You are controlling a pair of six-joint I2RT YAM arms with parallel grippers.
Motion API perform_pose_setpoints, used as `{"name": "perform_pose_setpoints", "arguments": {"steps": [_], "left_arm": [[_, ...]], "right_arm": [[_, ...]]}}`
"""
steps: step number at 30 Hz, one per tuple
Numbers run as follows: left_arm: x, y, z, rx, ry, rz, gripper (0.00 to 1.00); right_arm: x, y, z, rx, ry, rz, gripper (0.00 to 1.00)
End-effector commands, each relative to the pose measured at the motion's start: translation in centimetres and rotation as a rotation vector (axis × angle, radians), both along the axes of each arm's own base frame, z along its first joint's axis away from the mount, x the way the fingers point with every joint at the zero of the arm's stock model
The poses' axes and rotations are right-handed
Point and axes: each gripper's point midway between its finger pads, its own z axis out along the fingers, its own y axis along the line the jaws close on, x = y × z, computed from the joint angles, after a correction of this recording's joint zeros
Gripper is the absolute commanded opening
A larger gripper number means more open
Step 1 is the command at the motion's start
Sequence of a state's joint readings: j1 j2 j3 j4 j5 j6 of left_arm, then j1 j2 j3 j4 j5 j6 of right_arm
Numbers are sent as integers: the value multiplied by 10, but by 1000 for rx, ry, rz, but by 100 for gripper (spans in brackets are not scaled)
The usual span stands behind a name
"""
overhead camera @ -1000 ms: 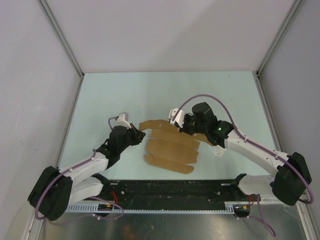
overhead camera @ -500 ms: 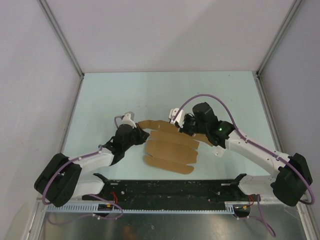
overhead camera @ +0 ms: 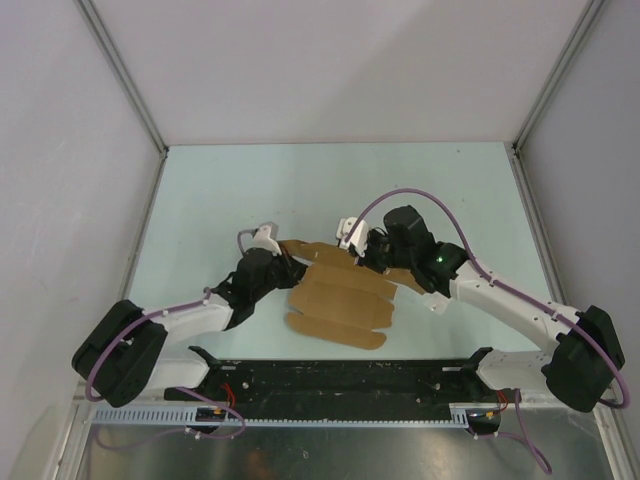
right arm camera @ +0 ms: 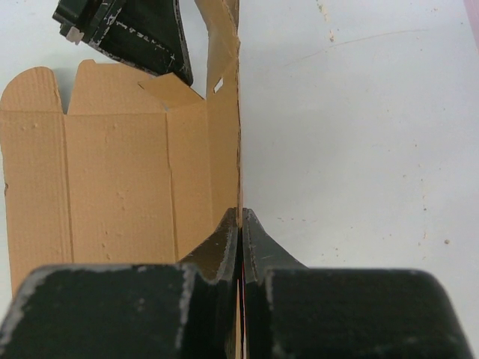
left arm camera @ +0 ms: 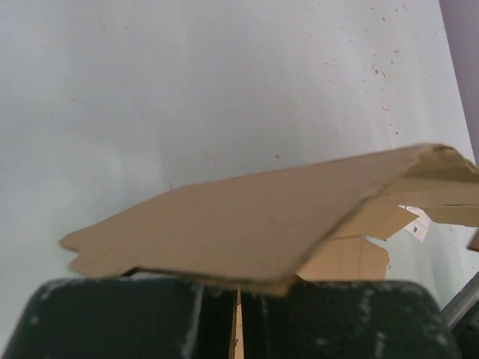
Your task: Fold the paper box
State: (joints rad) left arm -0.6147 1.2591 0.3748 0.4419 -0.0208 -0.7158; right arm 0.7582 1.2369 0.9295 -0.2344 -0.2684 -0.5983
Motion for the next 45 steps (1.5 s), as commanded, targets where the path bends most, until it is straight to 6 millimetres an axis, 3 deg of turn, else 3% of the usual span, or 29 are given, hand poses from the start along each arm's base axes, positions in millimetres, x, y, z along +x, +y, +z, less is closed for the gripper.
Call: {"name": "perform_pose_setpoints", "arguments": {"steps": [1,24,35,45], "left_arm": [[3,-20,20,-47,-48,-44,0],[-10,-47,5,-41,-6,-109,0],[-18,-42,-8,-27,16,-114,0],[-49,-39,23,-118,-47,-221,0]], "right_arm": [[-1,4,-1,14,5,-3,0],[-5,5,-18,-21,35,-5,0],[-5,2,-25,-34,32,-21,0],[-4,-3,-29,-51,11,-42,0]]}}
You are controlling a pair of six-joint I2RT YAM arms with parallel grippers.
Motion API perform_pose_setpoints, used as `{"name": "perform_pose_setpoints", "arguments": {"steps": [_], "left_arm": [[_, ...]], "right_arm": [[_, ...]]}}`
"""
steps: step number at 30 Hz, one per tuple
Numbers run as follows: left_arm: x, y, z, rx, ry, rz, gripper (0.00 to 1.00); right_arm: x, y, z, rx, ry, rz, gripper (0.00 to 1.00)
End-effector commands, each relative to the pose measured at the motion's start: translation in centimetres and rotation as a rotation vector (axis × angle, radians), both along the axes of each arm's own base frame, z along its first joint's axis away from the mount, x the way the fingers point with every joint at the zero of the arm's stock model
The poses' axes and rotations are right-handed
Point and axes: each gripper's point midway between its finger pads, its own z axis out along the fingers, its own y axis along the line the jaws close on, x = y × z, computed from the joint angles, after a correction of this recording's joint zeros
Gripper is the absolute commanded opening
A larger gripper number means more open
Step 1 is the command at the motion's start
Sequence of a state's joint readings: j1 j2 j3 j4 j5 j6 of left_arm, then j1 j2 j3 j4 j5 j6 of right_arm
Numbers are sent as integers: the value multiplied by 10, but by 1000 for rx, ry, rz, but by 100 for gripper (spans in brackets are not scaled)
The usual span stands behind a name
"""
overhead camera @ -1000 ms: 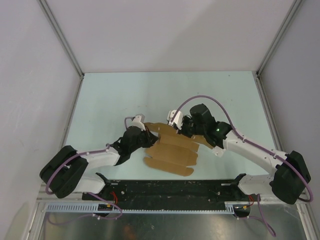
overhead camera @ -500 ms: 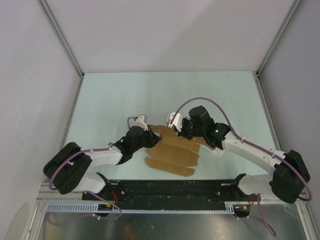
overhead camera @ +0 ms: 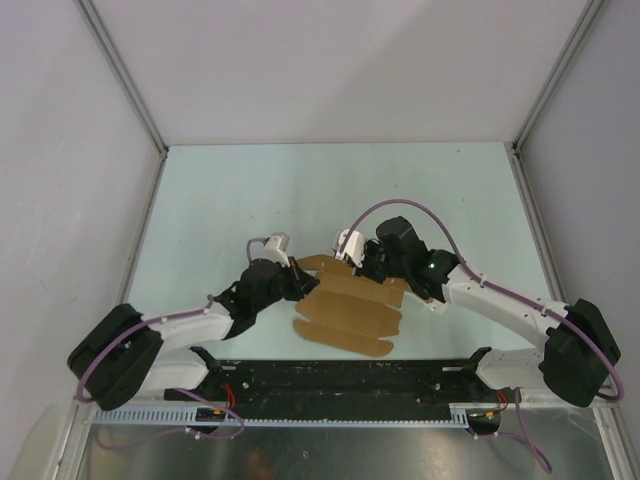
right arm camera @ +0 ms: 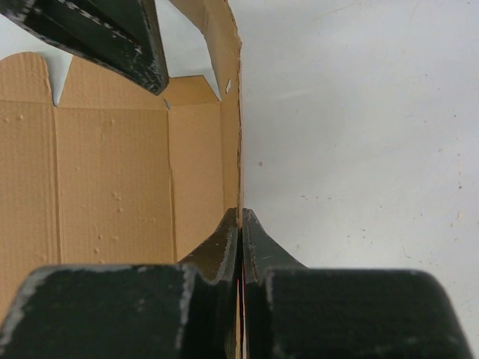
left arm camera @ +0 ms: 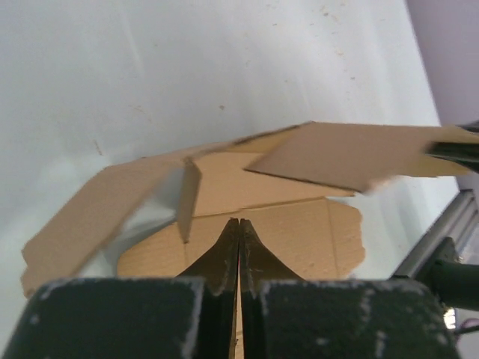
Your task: Fold the paper box
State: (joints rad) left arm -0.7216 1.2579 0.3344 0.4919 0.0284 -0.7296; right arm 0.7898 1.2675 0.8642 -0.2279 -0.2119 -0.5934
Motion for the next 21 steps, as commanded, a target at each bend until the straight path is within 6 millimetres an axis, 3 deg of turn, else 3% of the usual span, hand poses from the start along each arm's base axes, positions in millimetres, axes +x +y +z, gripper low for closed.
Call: {"name": "perform_pose_setpoints", "arguments": {"steps": [1,6,7,9,15,21], "left_arm": [[-17,-8,32,-101,-58,-86,0],[-31,0,64,-157,-123,-109,0],[-31,8,59,-125,-108,-75,0],[-31,19,73,-113,-133,-34,0],[-15,53,111,-79,-230,146,0],[11,57,124,-31,-234,222,0]], "right_arm": [[5,1,10,30,-37,-27,0],[5,-1,6,17,-45,-33,0],[5,-1,6,15,-46,-33,0],[6,-2,4,11,-45,-36,0],[3,-2,3,12,-43,-34,0],[-1,-4,6,14,-48,-28,0]]}}
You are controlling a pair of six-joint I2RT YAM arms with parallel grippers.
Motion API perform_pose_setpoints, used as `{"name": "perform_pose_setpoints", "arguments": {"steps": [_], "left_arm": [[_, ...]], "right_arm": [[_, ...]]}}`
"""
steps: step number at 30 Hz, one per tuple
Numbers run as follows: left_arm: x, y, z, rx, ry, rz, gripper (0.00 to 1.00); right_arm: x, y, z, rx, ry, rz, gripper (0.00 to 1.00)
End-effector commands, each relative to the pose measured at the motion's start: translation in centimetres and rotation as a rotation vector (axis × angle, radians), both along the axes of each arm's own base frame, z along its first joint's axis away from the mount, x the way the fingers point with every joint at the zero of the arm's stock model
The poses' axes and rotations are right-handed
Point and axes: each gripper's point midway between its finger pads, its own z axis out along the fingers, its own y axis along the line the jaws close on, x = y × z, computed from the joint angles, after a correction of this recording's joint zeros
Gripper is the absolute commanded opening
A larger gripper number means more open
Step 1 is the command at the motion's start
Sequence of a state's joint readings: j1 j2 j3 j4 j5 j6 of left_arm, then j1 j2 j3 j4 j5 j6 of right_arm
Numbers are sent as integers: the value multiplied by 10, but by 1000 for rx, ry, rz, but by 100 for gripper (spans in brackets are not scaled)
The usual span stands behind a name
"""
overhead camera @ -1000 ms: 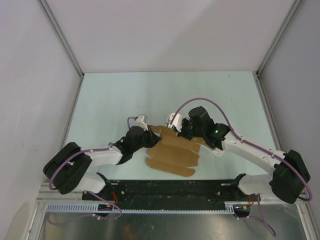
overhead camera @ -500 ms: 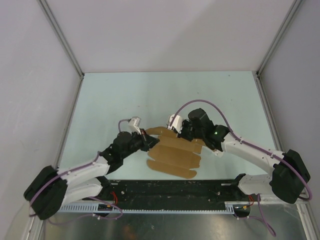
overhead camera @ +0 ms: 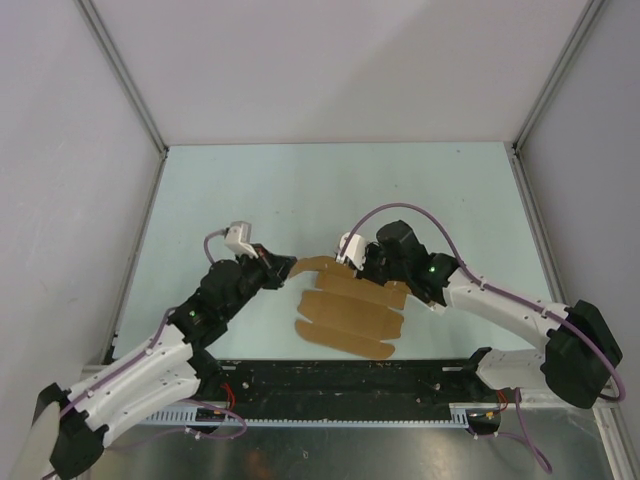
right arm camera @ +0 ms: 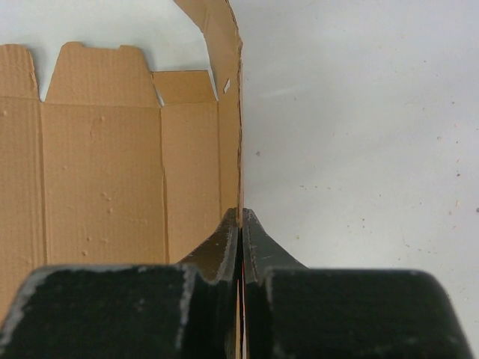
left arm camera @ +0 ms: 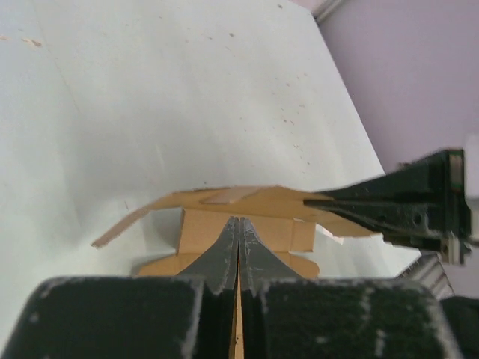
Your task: Fold the paper box
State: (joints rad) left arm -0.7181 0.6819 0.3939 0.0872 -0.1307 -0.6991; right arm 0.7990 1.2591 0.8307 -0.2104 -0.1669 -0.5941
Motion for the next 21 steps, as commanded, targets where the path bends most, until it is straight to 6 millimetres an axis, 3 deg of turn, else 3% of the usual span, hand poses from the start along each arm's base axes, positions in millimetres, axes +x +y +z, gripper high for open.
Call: {"name": "perform_pose_setpoints", "arguments": {"steps": [1,8,15,21], "left_arm": [[28,5,7,71,20,87,0],[50,-13,-12,135,110,63,0],[52,-13,-19,145,123,66,0],[51,-25,-21,136,117,6,0]], "right_arm": [[-2,2,15,39,-36,-1,0],[-4,2,14,39,-32,0,0],[-4,4,14,45,-33,6,0],[-5,6,12,45,-24,13,0]]}}
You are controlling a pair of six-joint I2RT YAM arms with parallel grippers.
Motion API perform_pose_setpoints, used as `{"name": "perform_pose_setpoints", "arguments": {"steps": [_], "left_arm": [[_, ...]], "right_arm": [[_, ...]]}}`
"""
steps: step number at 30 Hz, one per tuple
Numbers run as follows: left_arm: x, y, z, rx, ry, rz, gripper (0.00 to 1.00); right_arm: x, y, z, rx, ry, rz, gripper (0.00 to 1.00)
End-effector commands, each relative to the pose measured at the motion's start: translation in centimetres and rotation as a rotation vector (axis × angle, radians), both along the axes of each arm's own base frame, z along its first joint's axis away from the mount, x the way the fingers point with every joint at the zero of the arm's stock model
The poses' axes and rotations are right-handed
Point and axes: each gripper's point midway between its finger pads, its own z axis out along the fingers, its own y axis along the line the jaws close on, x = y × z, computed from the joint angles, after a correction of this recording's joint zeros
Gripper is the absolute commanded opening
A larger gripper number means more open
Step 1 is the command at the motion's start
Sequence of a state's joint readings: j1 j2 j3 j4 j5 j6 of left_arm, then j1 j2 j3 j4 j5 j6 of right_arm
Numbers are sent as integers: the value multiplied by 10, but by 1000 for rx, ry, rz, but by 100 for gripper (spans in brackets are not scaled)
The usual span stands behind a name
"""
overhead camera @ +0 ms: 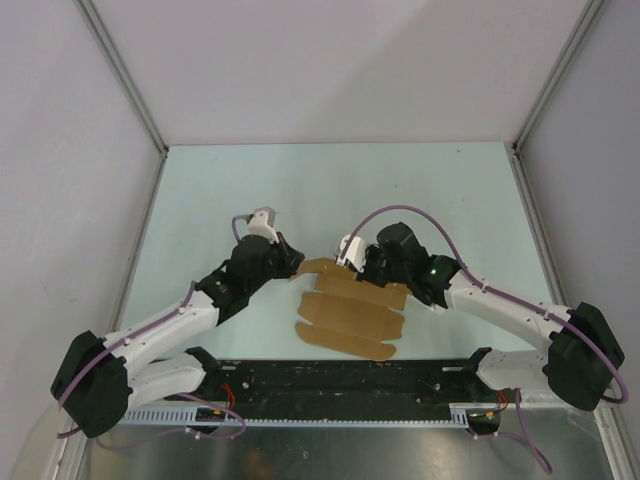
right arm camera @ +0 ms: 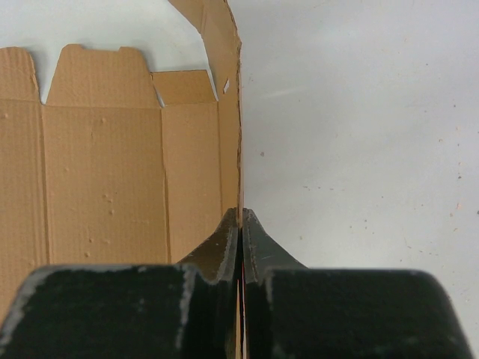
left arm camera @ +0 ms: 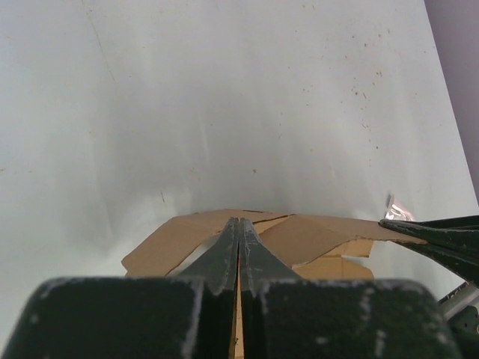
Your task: Fold the paper box
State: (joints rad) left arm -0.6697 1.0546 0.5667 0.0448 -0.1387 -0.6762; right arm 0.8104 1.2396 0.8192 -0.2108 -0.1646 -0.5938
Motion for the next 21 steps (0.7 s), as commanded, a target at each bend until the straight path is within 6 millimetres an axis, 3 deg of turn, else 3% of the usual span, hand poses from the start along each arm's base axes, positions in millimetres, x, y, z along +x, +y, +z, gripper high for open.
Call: {"name": "perform_pose_setpoints", "arguments": {"steps": [1,12,21], "left_arm": [[8,-15,21,-46,-52,-53,0],[-1,-30,28,-85,-72,-138,0],[-17,-45,16,-96,-38,-210,0]], "right_arm": [[0,6,10,39,-18,2,0],[2,7,9,39,-19,-9,0],[3,7,8,38,-19,-14,0]]}}
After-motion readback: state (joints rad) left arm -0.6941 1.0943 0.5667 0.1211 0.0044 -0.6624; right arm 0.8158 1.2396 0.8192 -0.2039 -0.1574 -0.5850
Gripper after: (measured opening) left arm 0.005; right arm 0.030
